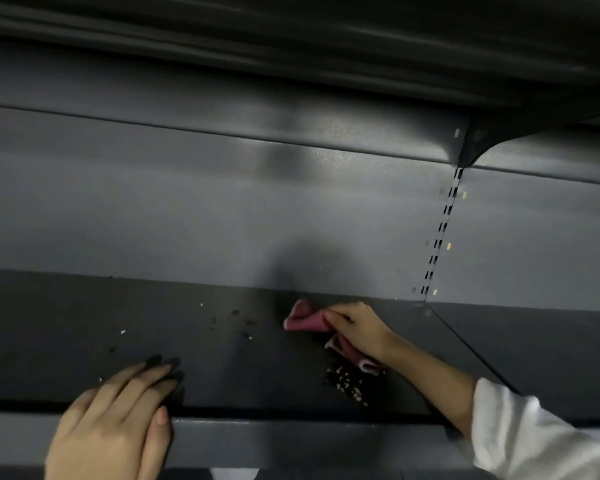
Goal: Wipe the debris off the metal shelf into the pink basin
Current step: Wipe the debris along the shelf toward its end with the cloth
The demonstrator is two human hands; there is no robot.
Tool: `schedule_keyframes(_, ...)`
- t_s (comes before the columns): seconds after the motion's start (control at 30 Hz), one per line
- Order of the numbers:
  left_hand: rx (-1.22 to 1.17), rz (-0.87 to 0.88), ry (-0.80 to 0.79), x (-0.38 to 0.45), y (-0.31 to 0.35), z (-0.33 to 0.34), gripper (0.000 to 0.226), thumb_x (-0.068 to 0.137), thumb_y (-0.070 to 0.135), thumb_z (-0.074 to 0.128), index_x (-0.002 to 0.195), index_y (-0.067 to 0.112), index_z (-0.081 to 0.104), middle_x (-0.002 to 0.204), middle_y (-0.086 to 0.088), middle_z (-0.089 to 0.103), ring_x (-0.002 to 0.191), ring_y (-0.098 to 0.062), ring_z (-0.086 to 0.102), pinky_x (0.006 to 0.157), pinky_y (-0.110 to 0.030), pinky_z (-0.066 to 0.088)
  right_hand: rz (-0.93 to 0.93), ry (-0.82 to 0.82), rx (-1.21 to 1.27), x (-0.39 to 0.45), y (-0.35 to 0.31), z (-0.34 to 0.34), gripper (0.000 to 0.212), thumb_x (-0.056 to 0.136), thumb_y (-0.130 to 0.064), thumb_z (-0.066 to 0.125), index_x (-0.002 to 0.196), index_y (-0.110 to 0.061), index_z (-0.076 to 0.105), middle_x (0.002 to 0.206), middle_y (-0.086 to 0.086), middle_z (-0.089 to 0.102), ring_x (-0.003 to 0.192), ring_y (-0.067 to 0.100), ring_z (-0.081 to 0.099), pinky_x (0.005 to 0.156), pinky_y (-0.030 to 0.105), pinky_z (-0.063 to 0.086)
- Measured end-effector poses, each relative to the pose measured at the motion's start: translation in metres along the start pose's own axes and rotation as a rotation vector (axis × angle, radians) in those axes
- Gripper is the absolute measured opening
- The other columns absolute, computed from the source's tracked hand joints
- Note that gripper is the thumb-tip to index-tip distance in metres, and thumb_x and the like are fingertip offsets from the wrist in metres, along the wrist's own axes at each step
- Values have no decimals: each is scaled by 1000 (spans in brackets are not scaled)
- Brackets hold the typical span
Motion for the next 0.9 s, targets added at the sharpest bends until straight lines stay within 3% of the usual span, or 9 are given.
schedule_keyframes(0.2, 37, 144, -9, 3, 3, -9, 67, 96, 35, 17, 88, 3, 75, 99, -12, 73, 105, -18, 49, 76, -33, 37, 207, 275, 73, -38, 12, -50, 26, 94, -16, 43, 100, -11, 68, 71, 8, 74, 61, 19, 65, 52, 20, 42)
schedule_keyframes(0.3, 36, 157, 9, 6, -3, -8, 68, 96, 36, 17, 87, 2, 75, 98, -12, 74, 106, -18, 48, 76, -35, 37, 415, 305, -169, -79, 41, -78, 26, 94, -19, 44, 103, -14, 67, 97, 18, 71, 87, 29, 66, 63, 19, 35)
schedule_keyframes(0.43, -1, 117, 27, 10, -16, -7, 71, 96, 40, 16, 87, 2, 75, 97, -13, 74, 107, -19, 47, 76, -37, 38, 556, 122, -11, -107, 45, -56, 27, 95, -33, 40, 109, -18, 58, 117, 13, 61, 98, 20, 60, 81, 21, 38)
schedule_keyframes(0.53, -7, 143, 44, 8, -17, -6, 71, 96, 40, 16, 86, 3, 75, 95, -12, 74, 106, -19, 47, 75, -36, 36, 627, -38, -232, -98, 33, -29, 43, 98, -25, 29, 137, -9, 34, 148, 18, 28, 135, 33, 30, 112, 38, 24)
schedule_keyframes(0.6, -5, 165, 48, 7, -18, -6, 71, 97, 40, 15, 85, 3, 75, 94, -12, 74, 105, -19, 47, 74, -35, 35, 624, 39, -170, -85, 14, -11, 37, 98, -23, 27, 125, -7, 47, 128, 11, 45, 115, 29, 47, 97, 29, 41)
schedule_keyframes(0.7, 11, 219, 68, 3, -18, -5, 69, 97, 38, 18, 84, 4, 76, 92, -12, 75, 104, -20, 49, 74, -34, 35, 509, 167, -64, -66, -25, 18, 19, 94, -23, 37, 96, -22, 56, 79, -3, 49, 57, 6, 51, 37, 14, 42)
schedule_keyframes(0.77, 44, 264, 65, 0, -15, -5, 67, 97, 37, 19, 83, 6, 76, 91, -10, 75, 103, -24, 60, 74, -34, 35, 463, 144, 105, -50, -54, 40, 27, 91, -14, 40, 107, -25, 59, 100, 6, 56, 81, 13, 62, 62, 13, 53)
schedule_keyframes(0.83, 63, 278, 35, -1, -15, -3, 67, 97, 36, 18, 84, 7, 76, 90, -8, 75, 92, -25, 70, 74, -33, 36, 397, 112, 70, -32, -72, 60, 40, 90, -4, 37, 124, -19, 53, 140, 11, 36, 130, 24, 37, 111, 23, 30)
schedule_keyframes(0.9, 66, 265, -9, -1, -15, -3, 69, 98, 37, 15, 85, 8, 76, 89, -7, 75, 89, -24, 71, 75, -33, 41, 359, 115, 75, -19, -89, 72, 42, 90, -3, 35, 127, -17, 51, 144, 12, 35, 133, 26, 32, 112, 24, 23)
Point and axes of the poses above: each hand's wrist, its own x-axis towards the middle knuckle, its own z-axis out of the palm, y = z × x, the point moved 5 cm from there along x, towards the middle knuckle
